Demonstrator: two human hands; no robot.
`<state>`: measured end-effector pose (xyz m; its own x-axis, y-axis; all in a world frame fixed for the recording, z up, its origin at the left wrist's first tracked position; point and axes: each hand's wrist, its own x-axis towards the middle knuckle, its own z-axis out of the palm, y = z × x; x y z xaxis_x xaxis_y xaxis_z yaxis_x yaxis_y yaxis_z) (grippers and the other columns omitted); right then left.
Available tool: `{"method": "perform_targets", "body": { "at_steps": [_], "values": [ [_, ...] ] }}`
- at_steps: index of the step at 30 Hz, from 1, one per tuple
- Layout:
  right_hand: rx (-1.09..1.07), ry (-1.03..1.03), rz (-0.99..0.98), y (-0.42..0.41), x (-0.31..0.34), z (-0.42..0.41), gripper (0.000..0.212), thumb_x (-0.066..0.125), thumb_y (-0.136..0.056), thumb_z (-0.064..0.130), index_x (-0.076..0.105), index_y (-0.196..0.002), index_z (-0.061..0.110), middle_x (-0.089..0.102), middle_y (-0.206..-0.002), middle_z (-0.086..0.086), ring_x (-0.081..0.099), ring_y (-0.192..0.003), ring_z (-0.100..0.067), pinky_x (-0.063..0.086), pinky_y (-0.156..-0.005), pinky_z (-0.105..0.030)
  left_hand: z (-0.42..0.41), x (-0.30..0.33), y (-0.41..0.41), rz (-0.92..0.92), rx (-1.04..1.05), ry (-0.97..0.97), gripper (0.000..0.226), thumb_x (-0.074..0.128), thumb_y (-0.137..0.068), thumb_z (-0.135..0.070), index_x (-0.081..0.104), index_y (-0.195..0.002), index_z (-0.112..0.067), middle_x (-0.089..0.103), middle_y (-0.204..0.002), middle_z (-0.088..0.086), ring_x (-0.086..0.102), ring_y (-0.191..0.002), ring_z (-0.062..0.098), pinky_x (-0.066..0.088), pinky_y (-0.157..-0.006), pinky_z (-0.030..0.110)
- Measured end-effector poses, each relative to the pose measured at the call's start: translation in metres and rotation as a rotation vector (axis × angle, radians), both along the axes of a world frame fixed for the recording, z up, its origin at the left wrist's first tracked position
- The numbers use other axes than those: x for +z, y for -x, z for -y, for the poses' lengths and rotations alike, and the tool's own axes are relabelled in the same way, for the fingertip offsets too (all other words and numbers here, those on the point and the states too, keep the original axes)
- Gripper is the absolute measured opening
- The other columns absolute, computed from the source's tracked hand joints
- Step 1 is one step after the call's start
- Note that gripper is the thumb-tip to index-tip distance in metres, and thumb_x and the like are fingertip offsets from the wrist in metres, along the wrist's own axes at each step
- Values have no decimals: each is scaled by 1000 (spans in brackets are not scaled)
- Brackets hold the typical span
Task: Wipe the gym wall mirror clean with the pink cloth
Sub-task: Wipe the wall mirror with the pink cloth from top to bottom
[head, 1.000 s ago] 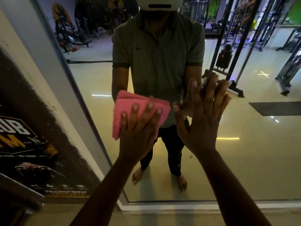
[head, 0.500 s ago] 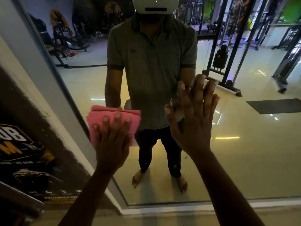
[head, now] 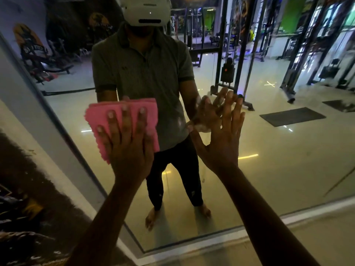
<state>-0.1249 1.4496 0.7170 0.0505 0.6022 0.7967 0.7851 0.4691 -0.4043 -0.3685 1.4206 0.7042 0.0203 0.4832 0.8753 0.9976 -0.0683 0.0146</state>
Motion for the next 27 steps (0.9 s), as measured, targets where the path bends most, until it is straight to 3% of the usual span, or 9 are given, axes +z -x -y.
{"method": "perform_targets", "body": {
  "at_steps": [3, 6, 8, 13, 15, 17, 19, 25, 27],
  "values": [
    [11, -28, -2, -9, 2, -1, 92, 72, -102, 59, 27, -174, 24, 0, -183, -20, -4, -169, -45, 8, -131, -73, -16, 32, -31, 149, 30, -67, 68, 39, -117, -45, 15, -173, -18, 10, -180, 17, 10, -163, 51, -1, -132, 67],
    [63, -30, 28, -25, 2, -2, 93, 69, -104, 58, 17, -174, 26, -1, -182, -21, -6, -168, -46, 6, -131, -74, -14, -2, -66, -165, -150, 44, 78, 51, -113, -41, 4, -174, -25, 5, -181, 13, 1, -166, 44, -1, -131, 67],
    [85, -46, 29, -42, 4, -2, 92, 69, -104, 58, 19, -173, 26, 2, -182, -23, -5, -168, -47, 7, -130, -75, -4, -31, -62, -240, -121, 115, 87, 61, -110, -36, 4, -175, -25, 5, -182, 12, 2, -167, 41, 8, -130, 71],
    [43, -100, 37, -96, 14, -13, 90, 66, -104, 61, 18, -173, 27, 6, -180, -28, -2, -168, -50, 8, -131, -74, -20, 41, -73, 312, 256, -109, 66, 32, -119, -46, 13, -173, -15, 13, -178, 23, 14, -163, 53, 5, -131, 70],
    [30, -101, 66, -111, 19, -19, 88, 63, -106, 62, 22, -174, 24, 5, -180, -29, -2, -167, -50, 9, -130, -74, -31, 46, -106, 156, 184, -45, 67, 33, -118, -45, 13, -174, -15, 9, -180, 20, 8, -164, 51, -2, -132, 67],
    [26, -79, 102, -120, 25, -24, 85, 57, -108, 64, 25, -174, 22, 1, -181, -27, -5, -168, -48, 8, -130, -74, -30, 13, -138, -129, 15, 63, 70, 44, -116, -42, 17, -173, -15, 8, -181, 18, 5, -165, 49, 6, -130, 72],
    [31, -64, 135, -128, 25, -26, 87, 54, -108, 67, 23, -175, 21, -3, -181, -25, -10, -168, -46, 6, -131, -73, -19, -20, -142, -215, 11, 89, 72, 57, -112, -39, 26, -171, -13, 14, -179, 20, 10, -165, 48, 13, -129, 73],
    [-4, -54, 225, -154, 21, -35, 92, 48, -106, 74, 18, -176, 22, -15, -180, -19, -18, -165, -49, -3, -133, -70, -27, 55, -126, 315, 226, -67, 64, 25, -119, -38, 9, -174, -9, 3, -181, 20, 2, -167, 42, 6, -134, 64],
    [11, -32, 222, -155, 24, -38, 90, 48, -107, 72, 16, -176, 25, -13, -181, -20, -19, -165, -50, -5, -133, -70, -34, 44, -153, 179, 188, -28, 62, 24, -120, -34, 7, -174, -9, 2, -181, 20, 2, -167, 42, 6, -135, 63]
  ]
}}
